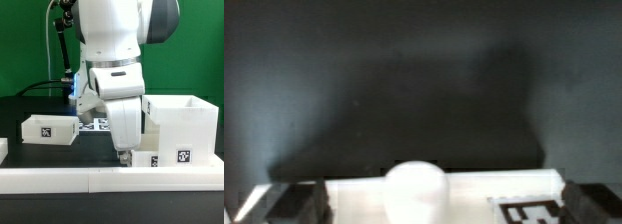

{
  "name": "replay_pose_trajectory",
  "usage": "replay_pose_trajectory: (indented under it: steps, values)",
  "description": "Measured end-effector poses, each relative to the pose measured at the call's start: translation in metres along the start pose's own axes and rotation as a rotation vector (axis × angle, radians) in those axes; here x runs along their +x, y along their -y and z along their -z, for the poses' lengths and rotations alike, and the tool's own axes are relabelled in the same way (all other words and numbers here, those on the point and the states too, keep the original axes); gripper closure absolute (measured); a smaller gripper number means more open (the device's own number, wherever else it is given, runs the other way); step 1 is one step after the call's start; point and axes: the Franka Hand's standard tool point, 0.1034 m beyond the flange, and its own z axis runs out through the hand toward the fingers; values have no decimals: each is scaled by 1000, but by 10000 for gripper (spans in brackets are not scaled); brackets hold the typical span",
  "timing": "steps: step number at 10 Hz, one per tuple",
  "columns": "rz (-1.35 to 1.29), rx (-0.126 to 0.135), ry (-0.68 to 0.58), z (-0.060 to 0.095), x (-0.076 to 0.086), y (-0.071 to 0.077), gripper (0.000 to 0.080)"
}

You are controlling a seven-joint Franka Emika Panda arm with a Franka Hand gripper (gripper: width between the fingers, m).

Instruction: Assemble drawer

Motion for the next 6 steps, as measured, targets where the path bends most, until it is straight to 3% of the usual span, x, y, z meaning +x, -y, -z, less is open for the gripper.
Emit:
replay_pose_trajectory:
  steps: [3, 6]
  values:
    - [8, 6, -9, -3, 24, 1, 151]
    - [7, 9, -6, -4, 22, 1, 151]
